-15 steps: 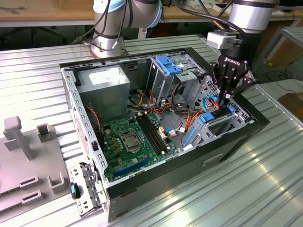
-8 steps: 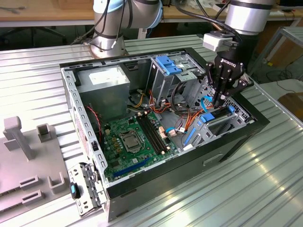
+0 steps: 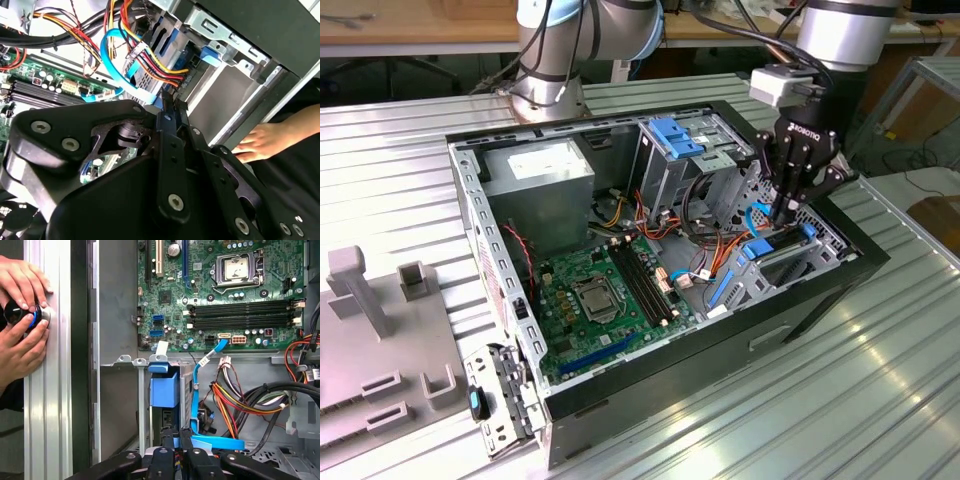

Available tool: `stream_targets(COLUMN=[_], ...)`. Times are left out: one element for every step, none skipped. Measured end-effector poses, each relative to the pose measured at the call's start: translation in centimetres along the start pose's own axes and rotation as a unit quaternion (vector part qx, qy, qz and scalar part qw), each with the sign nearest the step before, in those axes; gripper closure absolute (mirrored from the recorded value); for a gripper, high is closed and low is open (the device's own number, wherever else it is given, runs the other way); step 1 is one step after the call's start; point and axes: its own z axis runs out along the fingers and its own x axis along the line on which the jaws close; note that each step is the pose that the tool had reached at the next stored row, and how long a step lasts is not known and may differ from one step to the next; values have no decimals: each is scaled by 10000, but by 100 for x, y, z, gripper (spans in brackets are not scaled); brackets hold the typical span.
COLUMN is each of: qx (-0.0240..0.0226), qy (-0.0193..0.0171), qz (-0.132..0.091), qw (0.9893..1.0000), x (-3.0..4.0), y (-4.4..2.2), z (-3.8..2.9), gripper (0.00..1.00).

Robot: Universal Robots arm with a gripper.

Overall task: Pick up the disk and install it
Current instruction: 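Insert the second disk wire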

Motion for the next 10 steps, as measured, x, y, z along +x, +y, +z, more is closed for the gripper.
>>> stream_targets(qx=[0,0,0,0,0,0,-3,-10,-17,-32], qy=[-1,-1,-1,-2,-5,-29,-102,-165,-224,-363], qz=[0,0,-1,0,-1,-1,-3,-5,-8,-13], qw=[10000,10000,10000,10000,10000,10000,9999,9999,9997,9993], x=[10,21,32,42,55,72,88,100,108,131], y=[0,0,-1,-1,-1,-1,-1,-2,-2,-4], z=[4,7,10,13,17,22,26,30,33,38], gripper=[84,84,84,84,84,84,84,84,84,84])
